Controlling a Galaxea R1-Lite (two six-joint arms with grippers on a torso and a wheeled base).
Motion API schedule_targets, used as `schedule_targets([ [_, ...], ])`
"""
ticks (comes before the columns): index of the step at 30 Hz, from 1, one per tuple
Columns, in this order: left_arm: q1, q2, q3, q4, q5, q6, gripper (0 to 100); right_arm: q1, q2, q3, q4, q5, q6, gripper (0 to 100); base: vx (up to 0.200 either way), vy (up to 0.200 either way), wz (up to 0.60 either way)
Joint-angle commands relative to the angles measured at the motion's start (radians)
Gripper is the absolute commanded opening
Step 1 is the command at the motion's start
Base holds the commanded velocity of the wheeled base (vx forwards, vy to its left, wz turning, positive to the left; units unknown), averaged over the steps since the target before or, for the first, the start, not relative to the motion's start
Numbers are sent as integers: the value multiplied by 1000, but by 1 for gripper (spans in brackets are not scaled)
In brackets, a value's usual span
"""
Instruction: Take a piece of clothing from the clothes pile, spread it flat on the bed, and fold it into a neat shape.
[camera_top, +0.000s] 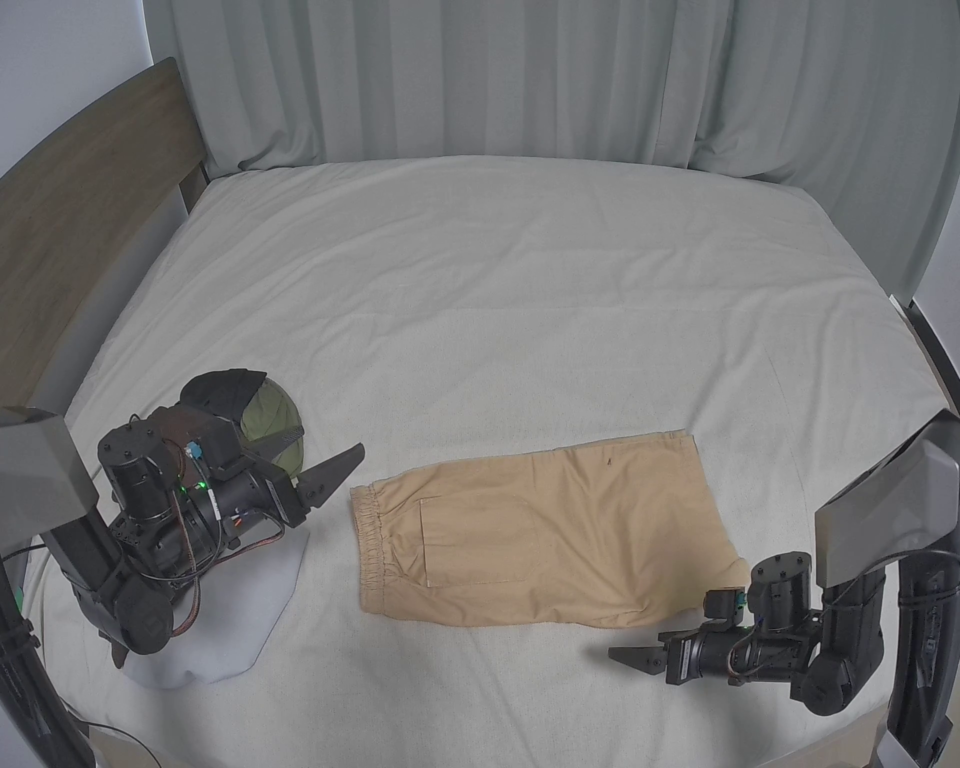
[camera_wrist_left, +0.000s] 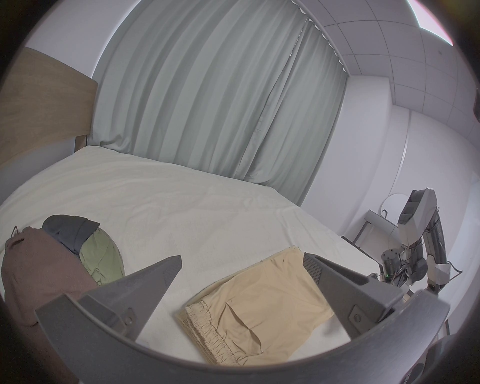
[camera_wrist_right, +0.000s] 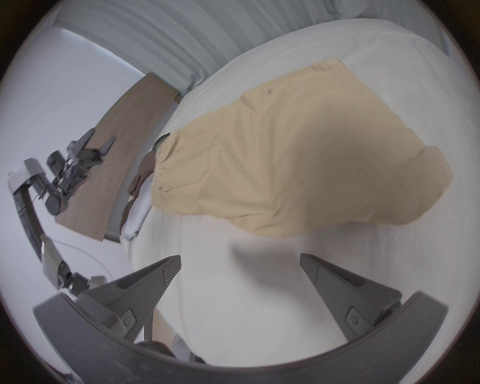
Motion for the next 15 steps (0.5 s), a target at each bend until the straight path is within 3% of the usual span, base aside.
schedule_targets([
  [1,-5,-8,8,-1,-1,-12,100,41,-98,54,-1,42,-14,100,0,0,0],
  [6,-5,-8,11,-1,-1,-11,100,75,-198,63,-1,88,-14,100,0,0,0],
  [15,-5,-12,17,-1,-6,-11,100,73,-359,35,-1,105,-8,100,0,0,0],
])
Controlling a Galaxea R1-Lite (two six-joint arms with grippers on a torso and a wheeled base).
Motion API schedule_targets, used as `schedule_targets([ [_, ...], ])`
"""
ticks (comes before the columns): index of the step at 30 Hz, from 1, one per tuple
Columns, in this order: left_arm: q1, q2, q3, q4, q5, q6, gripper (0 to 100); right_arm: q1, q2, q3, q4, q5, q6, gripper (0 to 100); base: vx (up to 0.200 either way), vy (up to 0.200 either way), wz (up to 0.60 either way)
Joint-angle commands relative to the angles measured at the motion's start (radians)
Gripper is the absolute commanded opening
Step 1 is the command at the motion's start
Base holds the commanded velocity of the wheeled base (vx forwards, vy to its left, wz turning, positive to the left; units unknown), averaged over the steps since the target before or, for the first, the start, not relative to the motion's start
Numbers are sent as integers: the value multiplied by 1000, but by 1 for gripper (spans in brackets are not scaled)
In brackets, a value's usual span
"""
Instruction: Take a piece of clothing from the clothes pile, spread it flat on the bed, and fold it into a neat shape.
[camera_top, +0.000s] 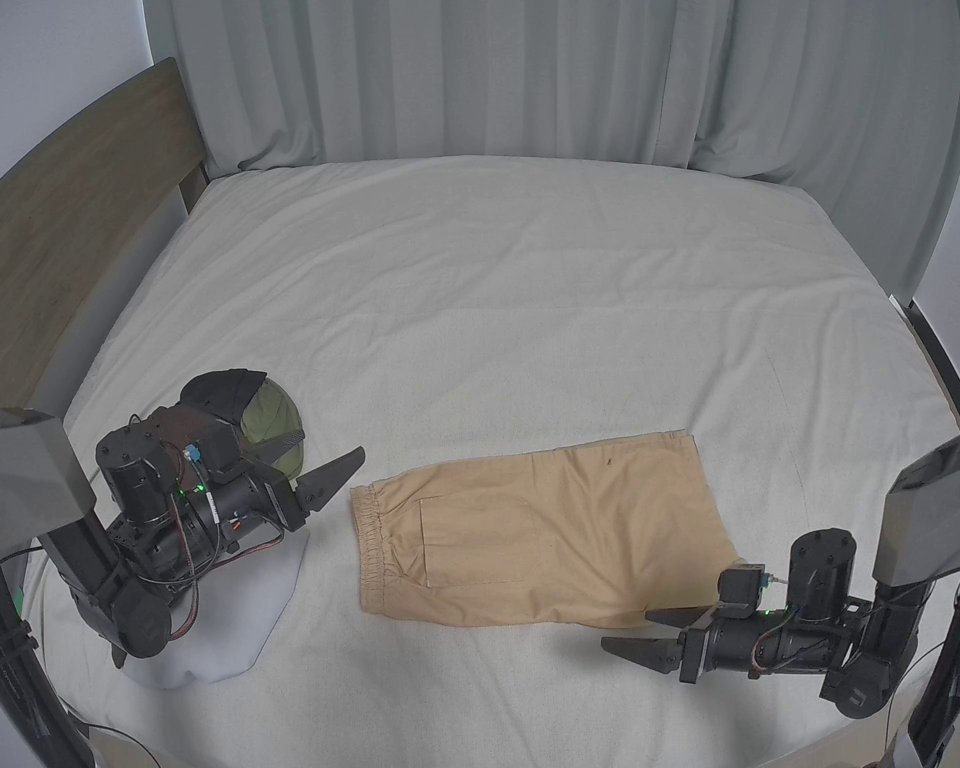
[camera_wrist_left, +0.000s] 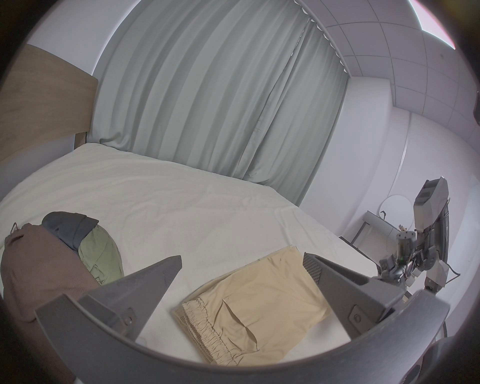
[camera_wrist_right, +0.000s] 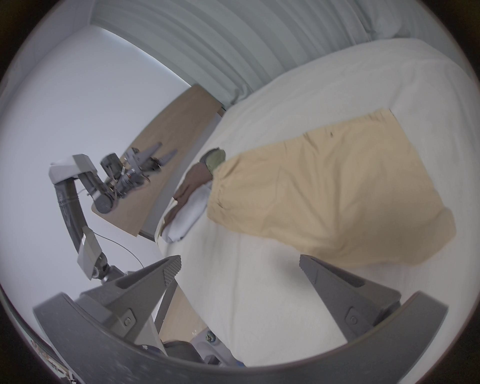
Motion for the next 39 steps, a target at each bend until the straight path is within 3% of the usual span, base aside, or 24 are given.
schedule_targets([
  [1,-2,-2,2,-1,-7,1,100,-9,-130,-30,-1,19,5,100,0,0,0],
  [21,-9,9,14,-1,-25,-48,100,-52,-256,-99,1,30,33,100,0,0,0],
  [39,1,165,-9,-1,-39,-111,100,-68,-249,-87,1,30,36,100,0,0,0],
])
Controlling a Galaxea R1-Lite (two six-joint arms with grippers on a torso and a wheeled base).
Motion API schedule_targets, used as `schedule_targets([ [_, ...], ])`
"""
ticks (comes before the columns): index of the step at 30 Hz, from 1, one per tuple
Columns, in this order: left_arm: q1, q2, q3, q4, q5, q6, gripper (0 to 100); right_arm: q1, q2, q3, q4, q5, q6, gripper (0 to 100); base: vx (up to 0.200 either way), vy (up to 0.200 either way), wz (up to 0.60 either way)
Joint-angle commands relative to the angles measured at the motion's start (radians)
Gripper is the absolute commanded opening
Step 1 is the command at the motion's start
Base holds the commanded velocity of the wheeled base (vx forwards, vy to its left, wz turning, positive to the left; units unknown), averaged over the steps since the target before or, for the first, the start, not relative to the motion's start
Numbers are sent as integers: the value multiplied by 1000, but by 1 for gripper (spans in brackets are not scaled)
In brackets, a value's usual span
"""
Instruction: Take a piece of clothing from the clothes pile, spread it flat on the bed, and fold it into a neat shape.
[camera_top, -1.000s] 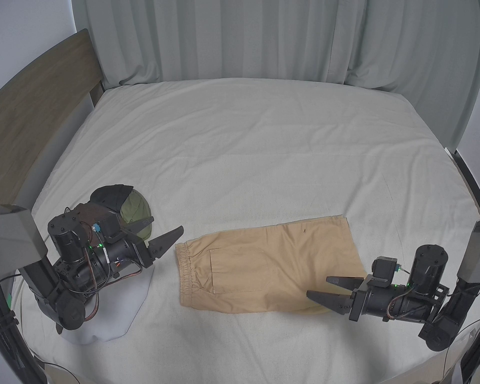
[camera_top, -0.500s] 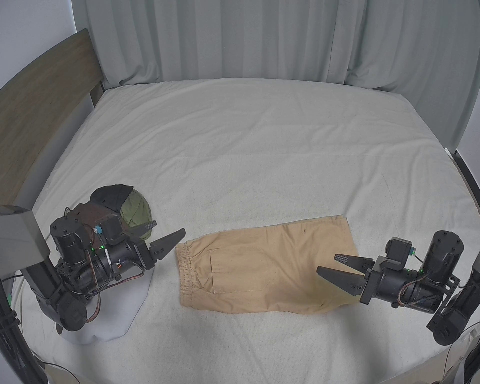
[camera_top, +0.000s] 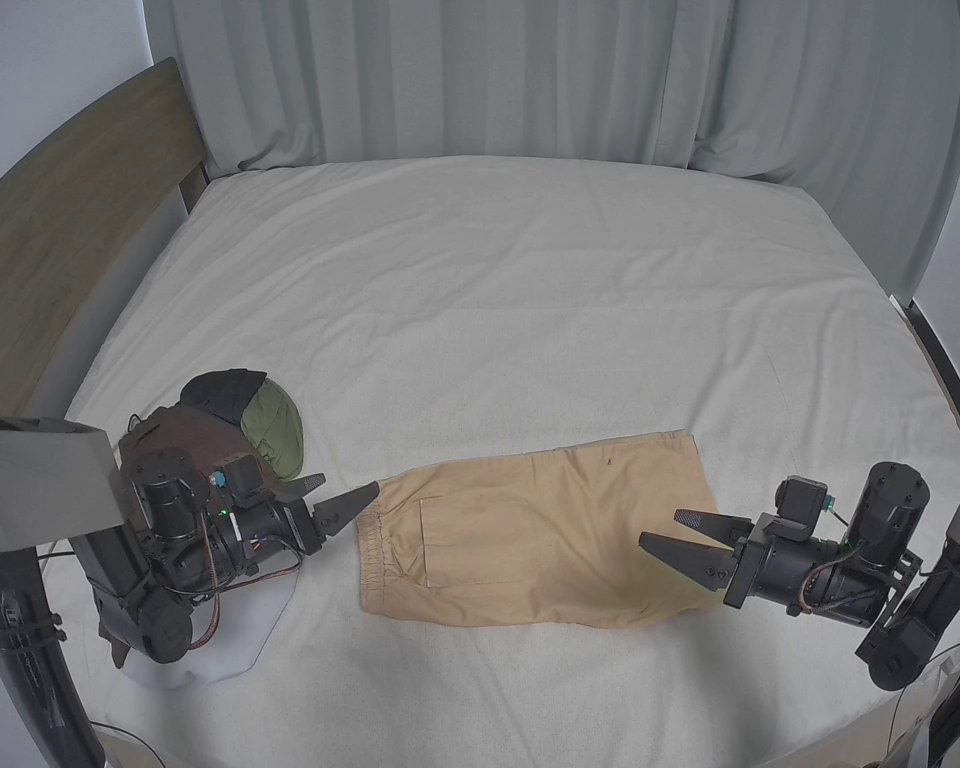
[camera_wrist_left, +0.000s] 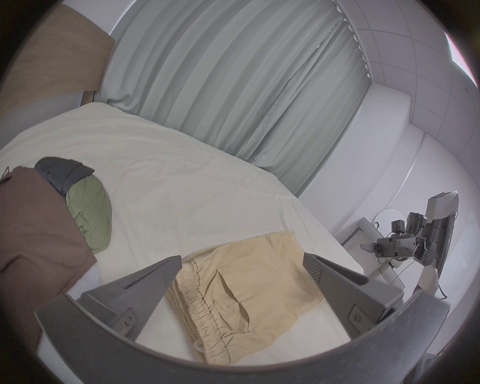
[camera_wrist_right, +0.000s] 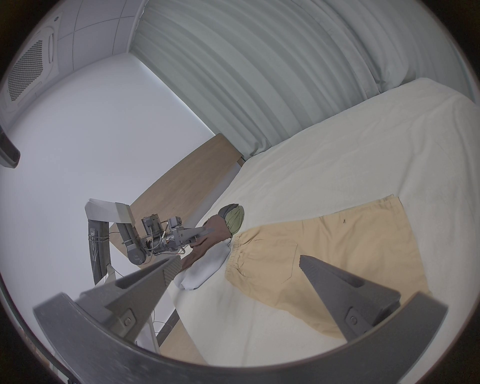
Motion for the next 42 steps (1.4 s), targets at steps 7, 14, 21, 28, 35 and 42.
schedule_targets([
  [7,6,112,-25,-2,3,-1,100,1,14,5,-1,0,0,100,0,0,0],
  [14,17,168,-37,-1,4,-2,100,1,24,5,-1,0,0,100,0,0,0],
  [21,15,213,-51,-2,10,-1,100,1,33,6,-1,-1,0,100,0,0,0],
  [28,12,274,-75,-2,10,-13,100,1,34,8,-1,-1,0,100,0,0,0],
  [35,6,291,-103,-2,17,-111,100,2,48,8,-1,-1,-1,100,0,0,0],
  [42,3,337,-141,-1,35,-143,100,4,56,8,-1,-1,-1,100,0,0,0],
])
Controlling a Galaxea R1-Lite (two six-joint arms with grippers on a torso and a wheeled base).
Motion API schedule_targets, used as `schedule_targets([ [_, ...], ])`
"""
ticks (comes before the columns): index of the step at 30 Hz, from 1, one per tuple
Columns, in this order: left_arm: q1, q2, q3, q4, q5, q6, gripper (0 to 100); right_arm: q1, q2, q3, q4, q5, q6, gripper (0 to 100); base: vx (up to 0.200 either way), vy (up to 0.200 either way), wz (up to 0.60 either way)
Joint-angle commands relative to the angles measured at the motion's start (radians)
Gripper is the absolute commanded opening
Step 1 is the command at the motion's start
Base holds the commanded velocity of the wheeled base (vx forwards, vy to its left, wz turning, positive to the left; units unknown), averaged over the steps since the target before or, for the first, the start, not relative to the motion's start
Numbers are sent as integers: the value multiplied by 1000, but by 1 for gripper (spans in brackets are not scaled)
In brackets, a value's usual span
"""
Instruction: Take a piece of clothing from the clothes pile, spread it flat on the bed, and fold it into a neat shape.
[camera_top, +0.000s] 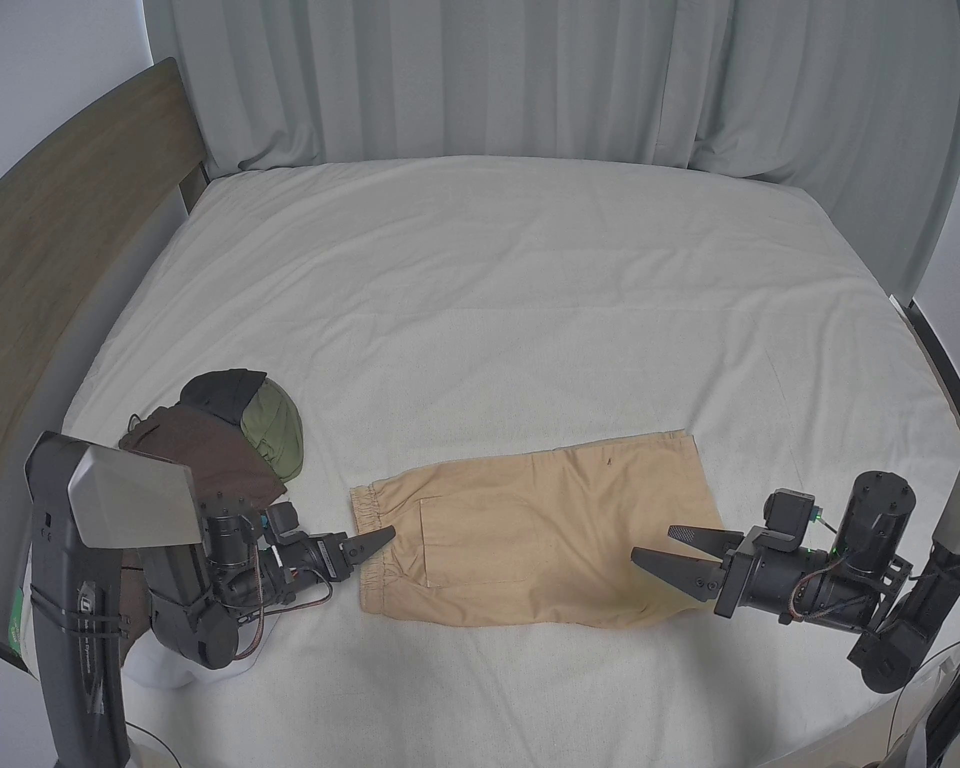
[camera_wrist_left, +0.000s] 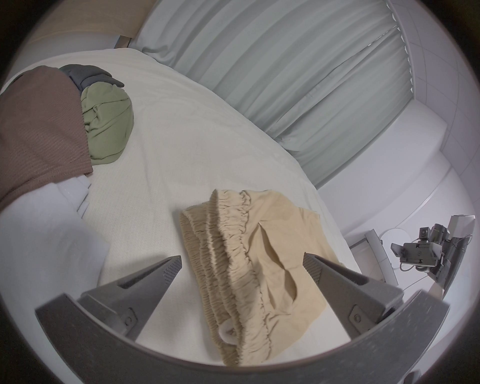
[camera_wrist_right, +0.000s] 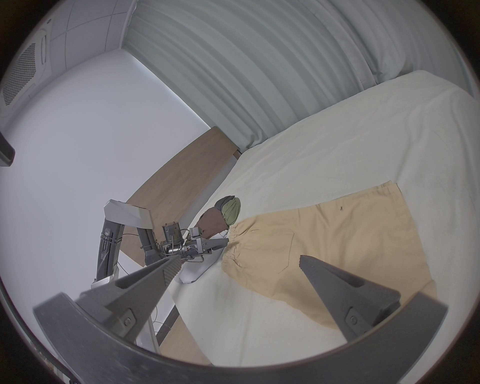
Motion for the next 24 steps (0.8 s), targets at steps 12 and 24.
schedule_targets([
  [12,-49,111,-63,1,67,-62,100,3,17,0,0,0,0,100,0,0,0],
  [24,-89,110,-96,-1,136,-214,100,5,23,0,0,0,0,100,0,0,0],
])
